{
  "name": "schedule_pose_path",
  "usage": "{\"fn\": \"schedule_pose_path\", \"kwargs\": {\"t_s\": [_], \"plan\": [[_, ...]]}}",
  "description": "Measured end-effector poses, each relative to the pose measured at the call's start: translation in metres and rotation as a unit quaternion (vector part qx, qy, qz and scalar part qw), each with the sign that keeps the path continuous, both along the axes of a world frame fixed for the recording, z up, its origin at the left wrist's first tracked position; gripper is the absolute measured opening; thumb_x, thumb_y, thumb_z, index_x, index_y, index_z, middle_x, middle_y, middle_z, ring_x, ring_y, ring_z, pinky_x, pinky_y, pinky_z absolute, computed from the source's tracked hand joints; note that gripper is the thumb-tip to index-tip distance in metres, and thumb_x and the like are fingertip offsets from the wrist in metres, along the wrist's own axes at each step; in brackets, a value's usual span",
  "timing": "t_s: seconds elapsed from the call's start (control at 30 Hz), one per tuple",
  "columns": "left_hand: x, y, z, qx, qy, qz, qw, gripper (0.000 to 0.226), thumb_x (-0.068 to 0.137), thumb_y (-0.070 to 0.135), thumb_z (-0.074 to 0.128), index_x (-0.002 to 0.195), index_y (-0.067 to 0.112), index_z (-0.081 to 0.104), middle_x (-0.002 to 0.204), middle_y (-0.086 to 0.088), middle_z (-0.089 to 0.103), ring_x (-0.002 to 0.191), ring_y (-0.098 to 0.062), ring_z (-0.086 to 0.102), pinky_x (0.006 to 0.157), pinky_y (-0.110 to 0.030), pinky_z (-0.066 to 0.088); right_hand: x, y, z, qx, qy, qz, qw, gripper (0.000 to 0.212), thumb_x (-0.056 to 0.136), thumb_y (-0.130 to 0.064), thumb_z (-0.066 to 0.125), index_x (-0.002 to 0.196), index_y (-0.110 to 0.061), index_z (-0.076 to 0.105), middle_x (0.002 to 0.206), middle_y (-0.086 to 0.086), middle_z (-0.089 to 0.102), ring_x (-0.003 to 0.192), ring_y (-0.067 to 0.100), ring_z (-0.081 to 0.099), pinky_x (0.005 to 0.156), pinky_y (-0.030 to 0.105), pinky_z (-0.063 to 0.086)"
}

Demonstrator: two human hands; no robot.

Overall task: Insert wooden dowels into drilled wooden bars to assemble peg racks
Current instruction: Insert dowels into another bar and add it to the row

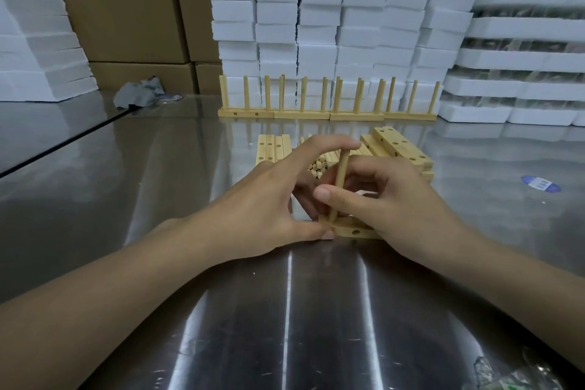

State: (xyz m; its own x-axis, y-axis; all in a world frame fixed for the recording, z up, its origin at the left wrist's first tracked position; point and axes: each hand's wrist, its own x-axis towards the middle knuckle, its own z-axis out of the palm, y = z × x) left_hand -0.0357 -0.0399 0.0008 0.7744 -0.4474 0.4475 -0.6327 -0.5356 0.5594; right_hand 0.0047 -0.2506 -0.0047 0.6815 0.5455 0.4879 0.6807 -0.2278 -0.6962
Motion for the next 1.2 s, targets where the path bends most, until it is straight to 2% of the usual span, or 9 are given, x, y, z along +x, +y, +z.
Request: {"fn": "schedule_pose_path", "kwargs": {"t_s": [0.1,0.2,0.3,0.47,0.6,0.73,0.87,1.07,1.2], "plan": [[0.000,0.001,-0.001,-0.004,-0.010,0.005,1.000,0.099,0.081,0.025,0.094,0.154,0.054,0.033,0.092,0.006,0.076,0.091,-0.011,0.077,0.068,-0.023,0.055,0.000,-0.002,0.003,0.111,0.065,0.045,0.991,0.015,0.098,-0.015,0.075,0.112,-0.019,0.079,0.103,-0.001,0.081,0.101,0.017,0.078,0.088,0.031,0.063],[0.000,0.000,-0.004,-0.010,-0.022,0.011,1.000,0.096,0.080,0.026,0.095,0.151,0.053,0.036,0.091,0.009,0.075,0.089,-0.008,0.077,0.069,-0.019,0.053,-0.002,-0.002,0.004,0.140,0.093,0.081,0.982,0.017,0.098,-0.007,0.072,0.113,-0.009,0.078,0.101,0.005,0.082,0.099,0.022,0.080,0.088,0.029,0.063],[0.001,0.000,-0.005,-0.009,-0.032,0.018,0.999,0.093,0.079,0.028,0.095,0.149,0.049,0.038,0.091,0.008,0.076,0.088,-0.010,0.078,0.069,-0.023,0.054,-0.004,-0.001,0.003,0.138,0.096,0.077,0.983,0.012,0.098,-0.008,0.072,0.107,-0.010,0.080,0.097,0.006,0.082,0.095,0.023,0.081,0.087,0.032,0.064],[0.001,0.000,-0.008,-0.041,-0.009,0.014,0.999,0.092,0.079,0.025,0.094,0.147,0.052,0.039,0.091,0.002,0.075,0.090,-0.021,0.078,0.068,-0.024,0.056,-0.008,0.003,-0.002,0.152,0.098,0.060,0.982,0.007,0.098,-0.010,0.073,0.100,-0.009,0.079,0.091,0.009,0.081,0.091,0.025,0.081,0.083,0.039,0.066],[0.002,-0.001,-0.007,-0.037,-0.009,0.008,0.999,0.089,0.081,0.022,0.091,0.148,0.050,0.039,0.090,0.000,0.073,0.089,-0.026,0.076,0.066,-0.041,0.061,-0.012,0.005,-0.008,0.157,0.072,0.025,0.985,0.007,0.098,-0.015,0.075,0.094,-0.017,0.080,0.089,0.007,0.081,0.089,0.025,0.081,0.079,0.046,0.067],[0.002,0.000,-0.008,-0.026,-0.018,0.010,0.999,0.093,0.082,0.022,0.091,0.152,0.047,0.037,0.089,0.000,0.074,0.088,-0.025,0.076,0.073,-0.046,0.061,-0.011,0.005,-0.008,0.149,0.070,0.025,0.986,0.006,0.099,-0.014,0.073,0.099,-0.015,0.079,0.092,0.005,0.081,0.092,0.023,0.080,0.081,0.045,0.067],[0.002,0.001,-0.010,-0.027,-0.025,0.015,0.999,0.092,0.082,0.024,0.092,0.151,0.047,0.037,0.086,0.001,0.075,0.087,-0.022,0.076,0.075,-0.046,0.061,-0.007,0.002,-0.006,0.130,0.085,0.037,0.987,0.008,0.100,-0.013,0.072,0.103,-0.011,0.078,0.092,0.004,0.081,0.092,0.020,0.080,0.079,0.033,0.065],[0.002,-0.002,-0.011,-0.044,-0.016,0.023,0.999,0.091,0.081,0.024,0.092,0.149,0.050,0.039,0.084,0.002,0.073,0.088,-0.019,0.077,0.073,-0.040,0.057,-0.002,-0.001,-0.002,0.138,0.069,0.060,0.986,0.019,0.102,-0.008,0.067,0.118,-0.009,0.076,0.107,0.005,0.080,0.104,0.020,0.078,0.090,0.033,0.063],[0.003,-0.002,-0.010,-0.051,0.010,0.023,0.998,0.091,0.080,0.023,0.094,0.146,0.053,0.038,0.088,0.001,0.074,0.088,-0.023,0.077,0.069,-0.032,0.058,-0.003,0.002,-0.002,0.148,0.098,0.056,0.983,0.011,0.102,-0.008,0.067,0.106,-0.008,0.077,0.095,0.010,0.080,0.095,0.026,0.079,0.087,0.042,0.065]]}}
